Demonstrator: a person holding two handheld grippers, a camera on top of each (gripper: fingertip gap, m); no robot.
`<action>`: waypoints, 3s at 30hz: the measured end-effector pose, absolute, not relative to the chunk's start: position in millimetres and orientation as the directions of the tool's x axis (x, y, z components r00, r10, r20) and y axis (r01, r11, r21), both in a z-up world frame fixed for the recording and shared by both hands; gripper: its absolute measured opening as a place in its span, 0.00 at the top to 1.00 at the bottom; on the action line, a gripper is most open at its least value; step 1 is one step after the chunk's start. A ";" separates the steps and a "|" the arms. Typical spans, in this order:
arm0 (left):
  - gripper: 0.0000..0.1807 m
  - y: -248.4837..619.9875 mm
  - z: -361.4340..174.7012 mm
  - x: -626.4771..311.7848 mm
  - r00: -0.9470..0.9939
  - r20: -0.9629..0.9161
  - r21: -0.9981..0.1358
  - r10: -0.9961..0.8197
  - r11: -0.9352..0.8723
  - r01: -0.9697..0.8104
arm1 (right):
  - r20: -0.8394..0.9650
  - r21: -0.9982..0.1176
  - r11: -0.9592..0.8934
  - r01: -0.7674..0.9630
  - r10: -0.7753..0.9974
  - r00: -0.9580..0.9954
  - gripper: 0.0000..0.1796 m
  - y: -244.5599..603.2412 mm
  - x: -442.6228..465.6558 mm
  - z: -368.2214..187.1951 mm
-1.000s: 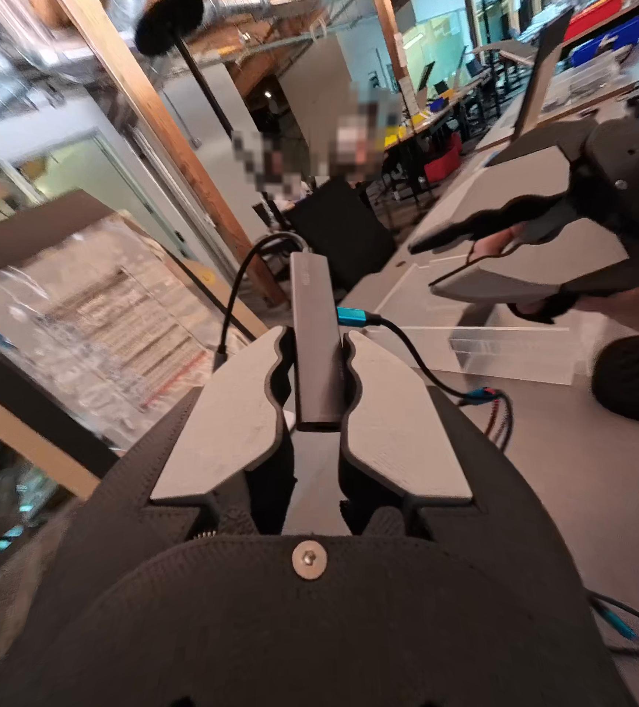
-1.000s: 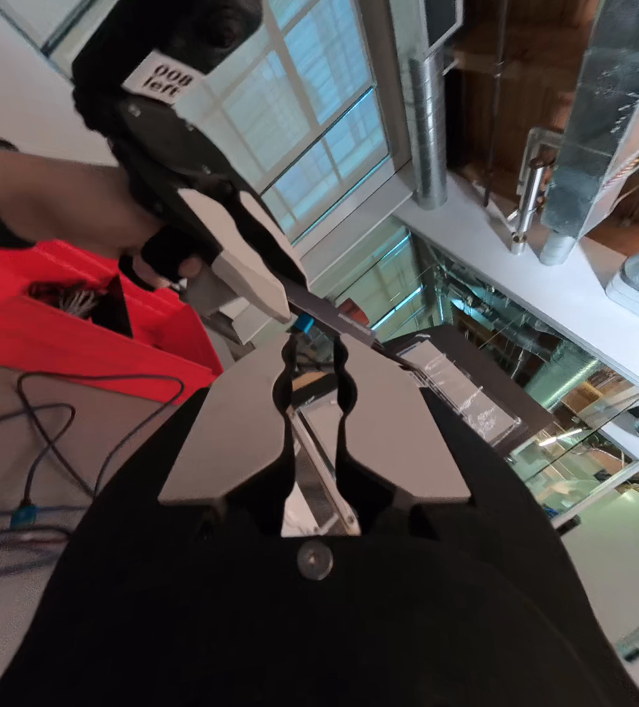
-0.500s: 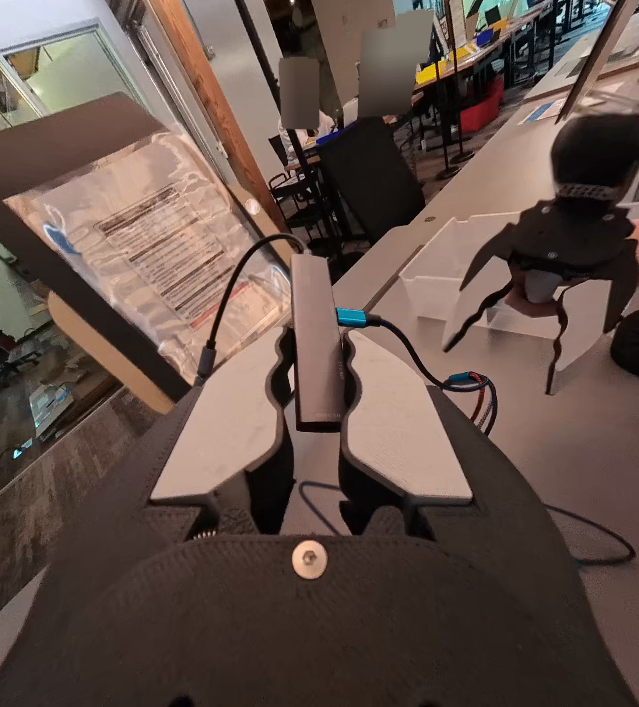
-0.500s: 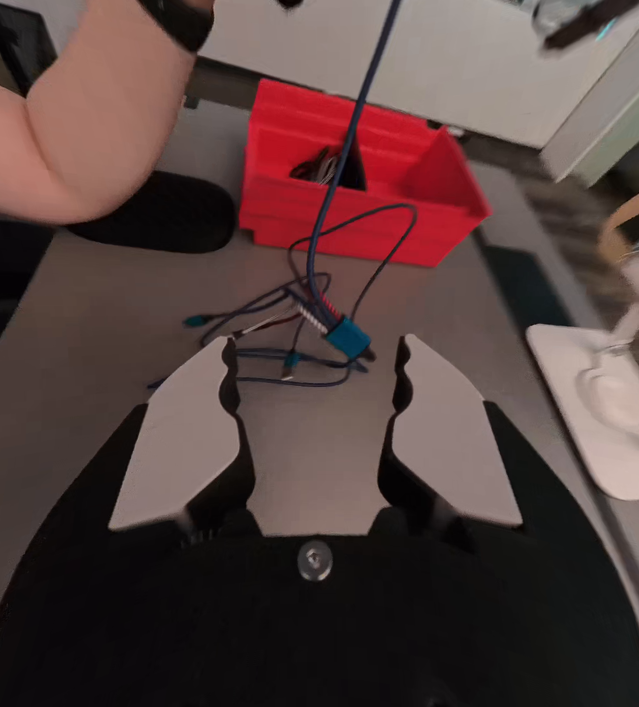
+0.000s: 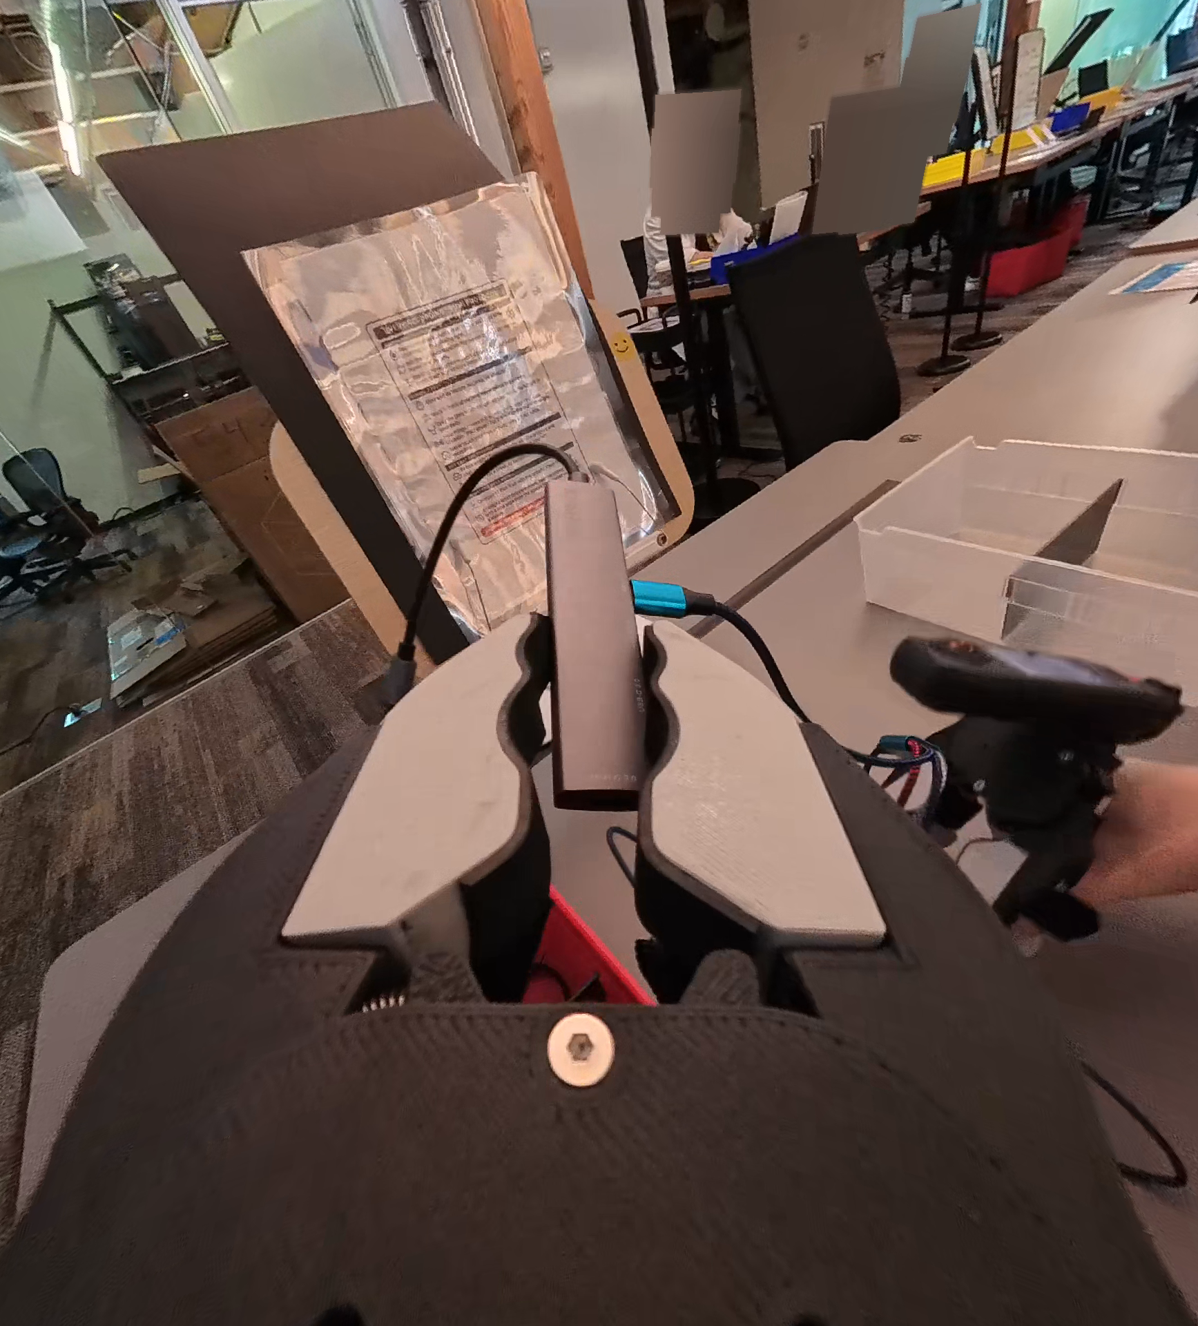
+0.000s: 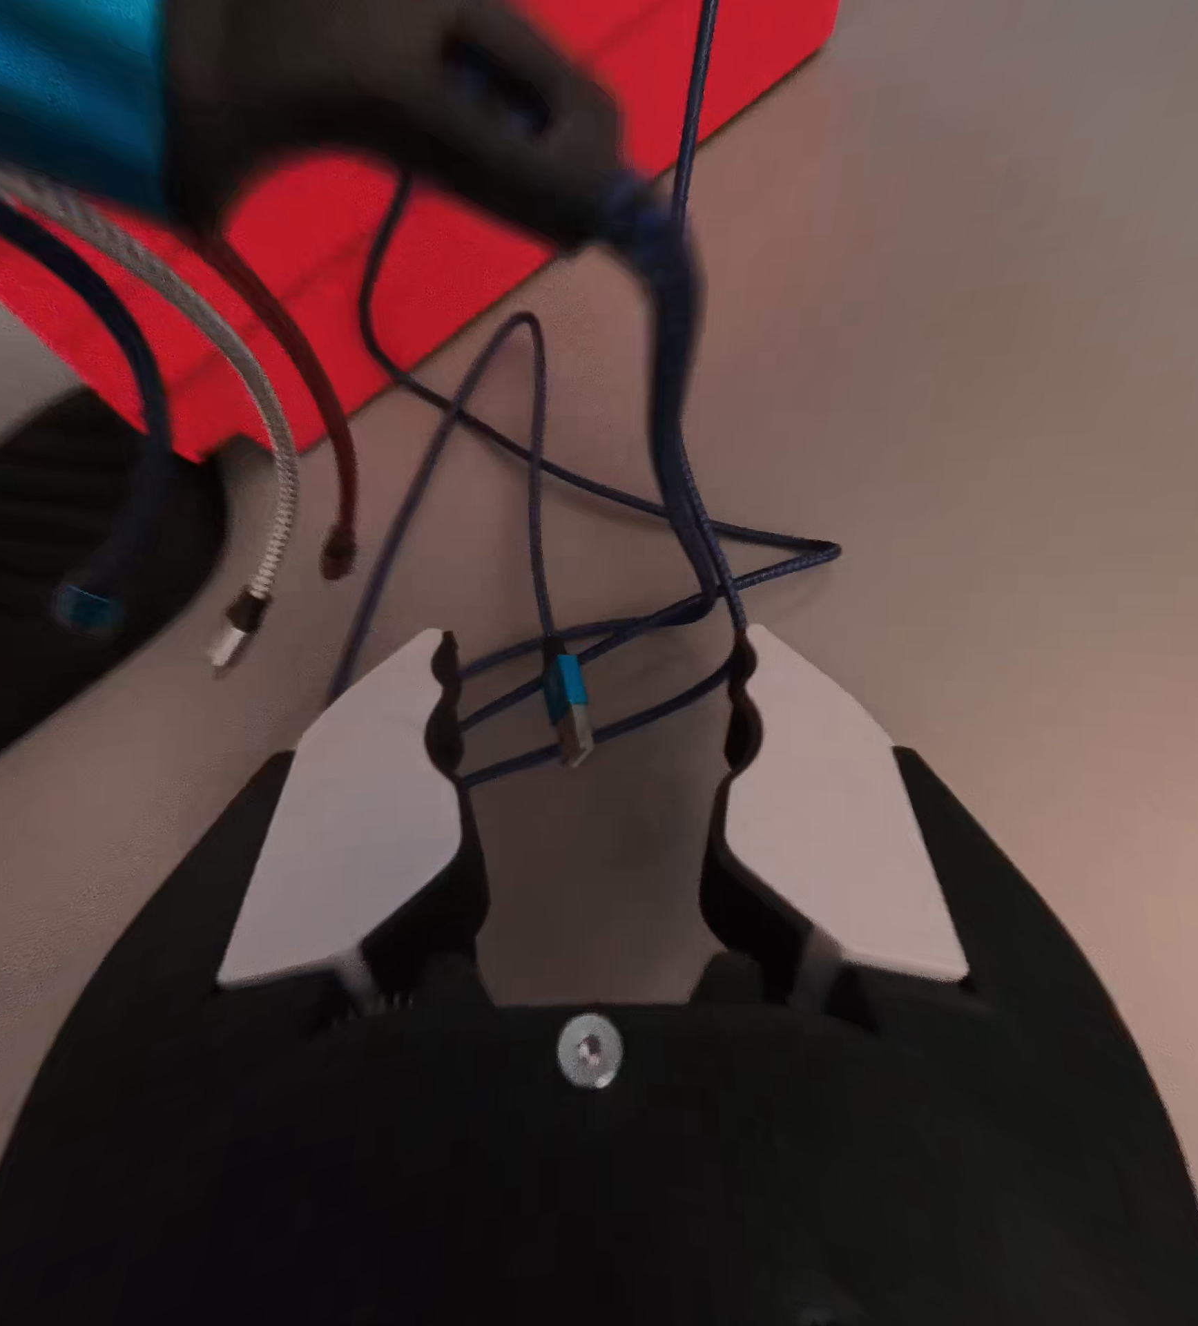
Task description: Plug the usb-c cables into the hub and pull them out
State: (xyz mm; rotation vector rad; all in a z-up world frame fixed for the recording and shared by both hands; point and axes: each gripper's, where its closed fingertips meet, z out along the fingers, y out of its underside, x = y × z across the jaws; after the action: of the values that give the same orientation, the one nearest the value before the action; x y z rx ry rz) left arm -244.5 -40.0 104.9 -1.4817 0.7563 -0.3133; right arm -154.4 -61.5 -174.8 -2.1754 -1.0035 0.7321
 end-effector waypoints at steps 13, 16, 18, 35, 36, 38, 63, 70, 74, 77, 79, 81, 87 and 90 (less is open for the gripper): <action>0.87 -38.8 110.4 -216.1 0.701 -0.252 -0.967 -0.668 0.153 -0.201 | -0.314 -0.762 -0.551 0.342 0.775 0.549 0.96 -25.1 -123.6 -148.7; 0.87 -48.3 114.1 -197.3 0.646 -0.238 -0.971 -0.725 0.174 -0.162 | -0.278 -0.804 -0.508 0.308 0.780 0.561 0.97 -15.1 -95.0 -122.4; 0.87 -52.2 113.3 -189.2 0.623 -0.243 -0.970 -0.743 0.179 -0.165 | -0.250 -0.786 -0.480 0.390 0.823 0.510 0.96 -21.9 -87.9 -126.4; 0.87 -55.7 115.4 -207.8 0.594 -0.202 -0.979 -0.779 0.163 -0.119 | 0.121 -0.745 -0.053 0.665 0.970 0.212 0.30 -15.0 -128.3 -189.7; 0.87 -55.6 114.6 -206.6 0.591 -0.204 -0.979 -0.780 0.163 -0.123 | 0.089 -0.760 -0.047 0.648 0.980 0.175 0.32 -18.8 -135.5 -191.4; 0.87 -54.5 113.4 -204.9 0.589 -0.203 -0.979 -0.782 0.159 -0.125 | 0.074 -0.729 -0.036 0.683 0.989 0.131 0.43 -24.0 -139.0 -201.9; 0.87 -86.3 163.3 -159.3 0.598 -0.178 -0.940 -0.781 0.315 0.131 | -0.085 -0.944 -0.276 0.179 0.731 0.677 0.96 -15.8 98.2 42.0; 0.87 -67.6 178.0 -80.4 0.546 -0.237 -0.945 -0.804 0.322 0.063 | -0.065 -0.998 -0.057 -0.037 0.638 0.768 0.96 -16.6 166.5 95.2; 0.87 -55.8 221.2 -46.6 0.501 -0.223 -0.948 -0.836 0.307 0.090 | -0.059 -0.993 0.050 -0.111 0.596 0.800 0.96 -14.7 183.0 113.4; 0.87 -41.8 248.4 -23.2 0.499 -0.248 -0.947 -0.831 0.317 0.057 | -0.055 -0.995 0.041 -0.092 0.542 0.839 0.96 -5.6 201.2 106.5; 0.87 -29.6 251.5 -4.1 0.504 -0.300 -0.943 -0.810 0.332 -0.027 | -0.030 -0.999 -0.029 -0.020 0.445 0.895 0.96 7.3 225.2 85.0; 0.87 -15.2 245.4 15.7 0.519 -0.356 -0.930 -0.777 0.349 -0.115 | -0.069 -0.994 -0.109 -0.030 0.376 0.924 0.96 17.8 248.2 64.6; 0.87 20.2 191.7 71.0 0.494 -0.489 -0.869 -0.719 0.351 -0.349 | -0.239 -0.897 -0.431 -0.093 0.296 0.925 0.96 32.6 281.0 -11.9; 0.87 24.9 173.0 85.3 0.480 -0.514 -0.853 -0.711 0.363 -0.376 | -0.322 -0.866 -0.482 -0.134 0.332 0.886 0.96 30.1 276.0 -20.7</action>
State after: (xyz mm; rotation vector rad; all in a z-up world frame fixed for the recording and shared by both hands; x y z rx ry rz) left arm 85.3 24.9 173.0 -1.2436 1.1170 -0.2860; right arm 276.0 30.1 -20.7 -2.0008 -0.1443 0.5568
